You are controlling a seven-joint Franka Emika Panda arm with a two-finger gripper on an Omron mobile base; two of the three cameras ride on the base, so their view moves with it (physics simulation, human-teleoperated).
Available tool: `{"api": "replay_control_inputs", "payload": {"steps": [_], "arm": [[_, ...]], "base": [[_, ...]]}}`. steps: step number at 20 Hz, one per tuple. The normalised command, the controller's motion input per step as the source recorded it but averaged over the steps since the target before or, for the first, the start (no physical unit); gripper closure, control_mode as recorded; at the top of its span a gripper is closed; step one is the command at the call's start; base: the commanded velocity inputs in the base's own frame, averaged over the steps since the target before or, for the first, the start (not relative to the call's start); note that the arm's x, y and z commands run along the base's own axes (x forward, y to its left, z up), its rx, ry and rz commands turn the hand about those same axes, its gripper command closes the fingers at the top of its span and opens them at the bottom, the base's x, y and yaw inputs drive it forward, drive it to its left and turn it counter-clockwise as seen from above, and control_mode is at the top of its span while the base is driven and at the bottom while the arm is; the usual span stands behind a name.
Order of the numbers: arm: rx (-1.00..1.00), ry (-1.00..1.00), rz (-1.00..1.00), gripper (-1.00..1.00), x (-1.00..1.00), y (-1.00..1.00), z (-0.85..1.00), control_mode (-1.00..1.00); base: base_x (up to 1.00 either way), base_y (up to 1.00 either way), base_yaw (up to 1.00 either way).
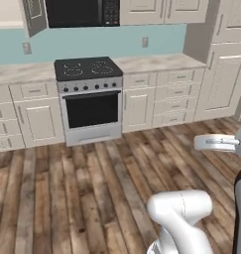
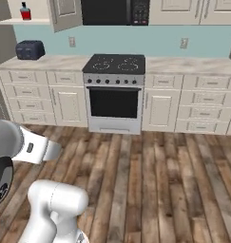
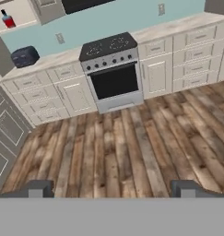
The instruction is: Open the cabinet directly in front. Then move the liquor and the cup to the dining counter with the jar on it.
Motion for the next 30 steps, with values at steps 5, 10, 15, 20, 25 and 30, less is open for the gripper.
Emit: {"api": "replay_control_inputs", "payload": {"steps": [5, 10, 15, 20, 25, 30], "arm": [[0.00, 0.00, 0.00, -1.00, 0.00, 0.00, 0.00, 1.00], [0.00, 0.00, 0.00, -1.00, 0.00, 0.00, 0.00, 1.00], [0.00, 0.00, 0.00, -1.00, 0.00, 0.00, 0.00, 1.00], [0.00, 0.00, 0.00, -1.00, 0.00, 0.00, 0.00, 1.00], [0.00, 0.00, 0.00, -1.00, 0.00, 0.00, 0.00, 1.00], [0.00, 0.00, 0.00, -1.00, 0.00, 0.00, 0.00, 1.00]], "base": [[0.96, 0.76, 0.15], [0.87, 0.79, 0.12], [0.81, 0.82, 0.11], [0.74, 0.80, 0.10], [0.66, 0.67, 0.11], [0.60, 0.51, 0.09]]}}
